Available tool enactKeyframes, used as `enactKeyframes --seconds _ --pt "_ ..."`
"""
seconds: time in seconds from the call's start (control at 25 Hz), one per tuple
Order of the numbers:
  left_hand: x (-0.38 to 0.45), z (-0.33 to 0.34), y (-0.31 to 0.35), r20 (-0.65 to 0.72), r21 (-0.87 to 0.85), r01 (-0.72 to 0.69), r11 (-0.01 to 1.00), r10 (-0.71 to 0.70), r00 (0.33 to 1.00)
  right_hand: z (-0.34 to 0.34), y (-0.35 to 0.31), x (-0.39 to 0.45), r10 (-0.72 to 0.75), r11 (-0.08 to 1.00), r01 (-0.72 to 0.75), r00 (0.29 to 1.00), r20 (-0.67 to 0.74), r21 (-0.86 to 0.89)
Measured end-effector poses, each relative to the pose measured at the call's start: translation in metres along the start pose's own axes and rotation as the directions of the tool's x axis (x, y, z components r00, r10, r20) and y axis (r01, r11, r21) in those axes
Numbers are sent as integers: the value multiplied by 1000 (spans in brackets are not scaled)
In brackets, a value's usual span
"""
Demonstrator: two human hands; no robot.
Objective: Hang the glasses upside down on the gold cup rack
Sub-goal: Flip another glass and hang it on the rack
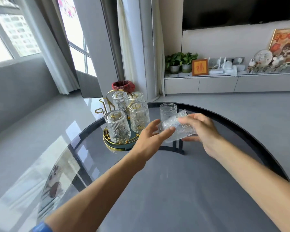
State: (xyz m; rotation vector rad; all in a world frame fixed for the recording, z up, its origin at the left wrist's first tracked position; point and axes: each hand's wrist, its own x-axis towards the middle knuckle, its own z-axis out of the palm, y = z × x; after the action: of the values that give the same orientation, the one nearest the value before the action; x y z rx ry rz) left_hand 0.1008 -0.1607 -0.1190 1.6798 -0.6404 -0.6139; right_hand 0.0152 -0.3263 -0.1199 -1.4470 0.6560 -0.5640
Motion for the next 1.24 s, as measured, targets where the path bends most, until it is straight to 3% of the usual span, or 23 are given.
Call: enactKeyframes --seconds 0.12,0.24,0.4,0.52,0.64,0.72,0.8,0.92,1.24 --pt "-16 -38 19 -185 -202 -18 979 -20 983 41 -27 -21 -35 985 7 987 158 174" --pt "-33 -78 33 -124 -416 5 909 -63 990 82 -47 -35 -61 954 -37 949 310 299" --pt "-31 -126 53 -326 -427 -102 898 -48 944 120 -65 -38 -37 989 -30 896 443 144" --pt "-12 -173 70 -499 -336 -213 918 18 867 144 -80 -25 -223 959 273 888 401 -73" --pt "19 -213 82 -595 -78 -210 975 124 794 165 -96 6 -438 702 575 814 381 -420" --pt "44 -229 88 -563 99 -146 984 176 807 179 -102 34 -387 429 622 782 489 -655" --pt "70 -239 88 -495 218 -92 972 192 848 194 -102 53 -240 283 595 803 546 -752" --pt "104 -251 83 -466 259 -61 964 180 866 203 -91 66 -146 257 565 825 547 -784" --pt "130 -248 53 -380 479 -5 878 213 900 200 -87 66 -306 267 568 816 490 -779"
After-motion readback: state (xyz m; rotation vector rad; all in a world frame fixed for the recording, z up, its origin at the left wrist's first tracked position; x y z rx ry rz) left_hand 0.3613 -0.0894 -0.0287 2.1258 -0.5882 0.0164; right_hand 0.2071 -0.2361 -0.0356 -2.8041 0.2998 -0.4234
